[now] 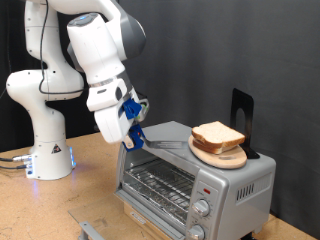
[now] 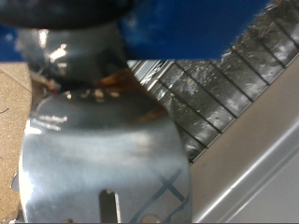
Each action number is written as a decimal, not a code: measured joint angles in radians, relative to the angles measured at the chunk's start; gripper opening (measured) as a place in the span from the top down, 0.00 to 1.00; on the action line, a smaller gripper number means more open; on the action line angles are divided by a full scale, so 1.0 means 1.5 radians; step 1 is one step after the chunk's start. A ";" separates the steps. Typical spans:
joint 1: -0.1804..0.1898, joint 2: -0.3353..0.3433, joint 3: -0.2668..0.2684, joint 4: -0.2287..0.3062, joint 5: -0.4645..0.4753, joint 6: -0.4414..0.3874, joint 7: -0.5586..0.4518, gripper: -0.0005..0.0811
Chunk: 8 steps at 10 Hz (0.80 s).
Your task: Make a piece of toast with the oven
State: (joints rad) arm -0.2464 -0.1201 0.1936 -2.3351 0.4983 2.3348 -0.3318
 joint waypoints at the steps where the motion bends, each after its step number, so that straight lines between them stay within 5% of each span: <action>1: 0.001 0.014 0.003 0.008 0.000 0.010 0.002 0.67; 8: 0.008 0.048 0.034 0.042 0.002 0.016 0.003 0.67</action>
State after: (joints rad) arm -0.2351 -0.0483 0.2439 -2.2721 0.5016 2.3591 -0.3278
